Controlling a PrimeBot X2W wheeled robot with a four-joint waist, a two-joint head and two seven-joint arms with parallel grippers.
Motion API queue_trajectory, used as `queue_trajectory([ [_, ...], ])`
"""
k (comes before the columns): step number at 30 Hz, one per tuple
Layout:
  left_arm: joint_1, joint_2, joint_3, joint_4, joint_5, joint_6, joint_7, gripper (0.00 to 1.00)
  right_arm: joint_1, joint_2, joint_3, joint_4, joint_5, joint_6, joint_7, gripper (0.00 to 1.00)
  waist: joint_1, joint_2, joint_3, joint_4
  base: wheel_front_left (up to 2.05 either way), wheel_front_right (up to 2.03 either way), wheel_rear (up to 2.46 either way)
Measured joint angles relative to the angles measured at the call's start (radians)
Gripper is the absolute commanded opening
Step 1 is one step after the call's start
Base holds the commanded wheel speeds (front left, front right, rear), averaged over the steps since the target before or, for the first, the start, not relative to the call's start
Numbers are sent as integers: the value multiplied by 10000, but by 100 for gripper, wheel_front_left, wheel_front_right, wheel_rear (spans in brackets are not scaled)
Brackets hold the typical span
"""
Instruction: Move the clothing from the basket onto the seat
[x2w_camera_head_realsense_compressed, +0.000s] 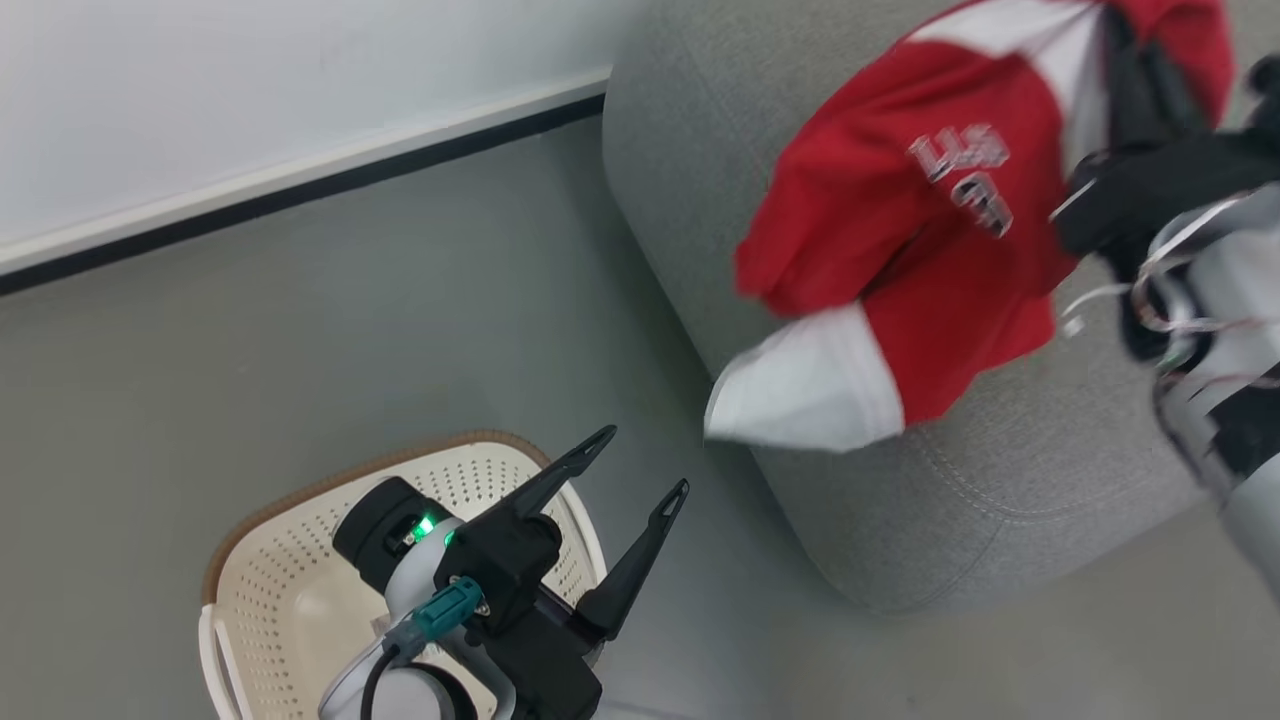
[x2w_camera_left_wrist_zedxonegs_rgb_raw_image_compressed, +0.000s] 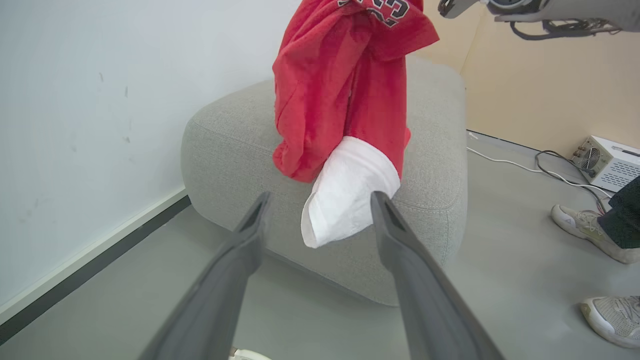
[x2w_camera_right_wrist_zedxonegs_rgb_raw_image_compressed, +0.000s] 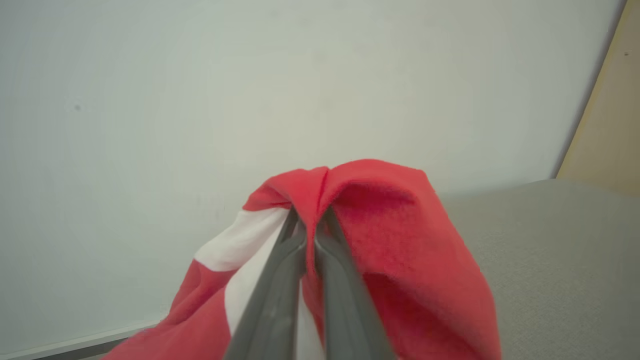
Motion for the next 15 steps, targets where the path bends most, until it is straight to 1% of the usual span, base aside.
queue_trajectory([
  [1, -50, 15, -6, -50, 6, -71, 10, 100, -191, -121, -121, 73, -2, -13, 2, 0, 0, 0, 72, 46, 0, 0, 0],
  [7, -269, 63, -46, -203, 77, -79, 125, 100, -1220, -815, -771, 435, -4, -46, -2, 0, 1, 0, 518, 298, 0, 0, 0],
  [15, -645, 205, -21, -368, 82, -169, 211, 100, -2012, -1762, -1534, 731, -104, -211, -33, 0, 1, 0, 1121, 636, 0, 0, 0],
])
